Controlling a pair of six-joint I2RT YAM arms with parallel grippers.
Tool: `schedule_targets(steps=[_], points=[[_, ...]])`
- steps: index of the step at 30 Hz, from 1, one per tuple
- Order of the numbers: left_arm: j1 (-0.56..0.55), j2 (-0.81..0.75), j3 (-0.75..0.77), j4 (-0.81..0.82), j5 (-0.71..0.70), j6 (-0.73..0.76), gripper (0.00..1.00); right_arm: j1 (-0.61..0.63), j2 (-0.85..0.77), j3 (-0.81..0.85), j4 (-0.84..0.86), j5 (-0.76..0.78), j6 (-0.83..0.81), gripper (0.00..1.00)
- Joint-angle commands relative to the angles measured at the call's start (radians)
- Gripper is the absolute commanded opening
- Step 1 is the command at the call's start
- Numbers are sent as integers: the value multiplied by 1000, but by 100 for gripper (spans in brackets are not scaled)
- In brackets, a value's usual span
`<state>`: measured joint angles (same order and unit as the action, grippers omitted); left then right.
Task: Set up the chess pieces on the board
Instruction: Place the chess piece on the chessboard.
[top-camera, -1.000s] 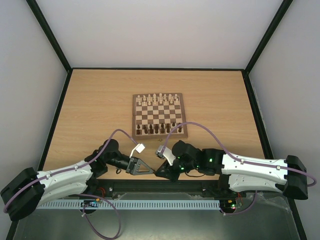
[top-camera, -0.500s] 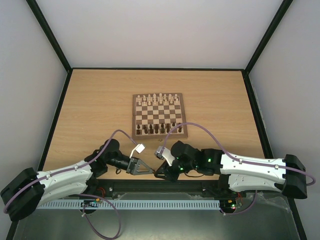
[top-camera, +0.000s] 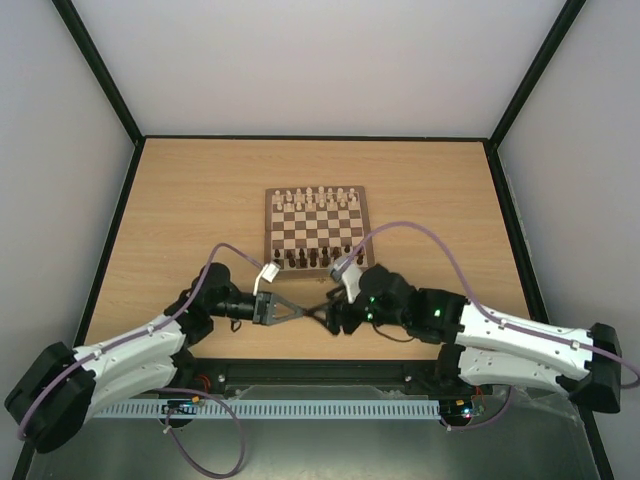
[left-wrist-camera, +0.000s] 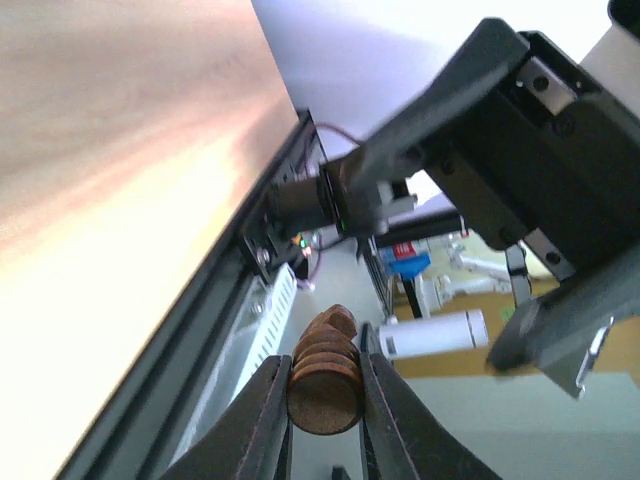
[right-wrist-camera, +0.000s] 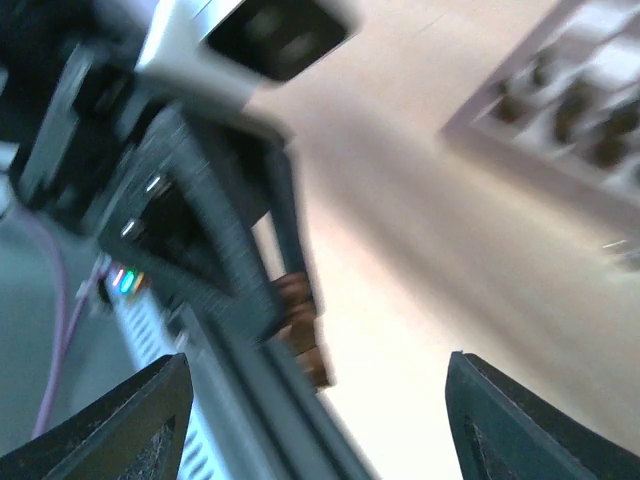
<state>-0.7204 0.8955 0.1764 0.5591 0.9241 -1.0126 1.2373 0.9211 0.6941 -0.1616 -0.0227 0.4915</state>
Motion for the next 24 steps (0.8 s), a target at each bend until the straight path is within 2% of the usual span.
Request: schedule_targets(steps=[1, 4, 8, 14, 24], points=[[90, 69, 78, 50, 0, 24, 13, -183, -34, 41, 15, 64, 41, 70], [132, 145, 101, 121, 10, -1, 12, -337, -23, 18, 90, -79, 67, 69], [137, 248, 123, 249, 10, -93, 12, -418, 9, -21, 213, -249, 95, 68], [141, 277, 129, 344, -9, -216, 12, -435, 13, -92, 361, -388, 116, 64], [163, 249, 115, 432, -45, -362, 12, -436, -22, -209, 530, -443, 190, 53]])
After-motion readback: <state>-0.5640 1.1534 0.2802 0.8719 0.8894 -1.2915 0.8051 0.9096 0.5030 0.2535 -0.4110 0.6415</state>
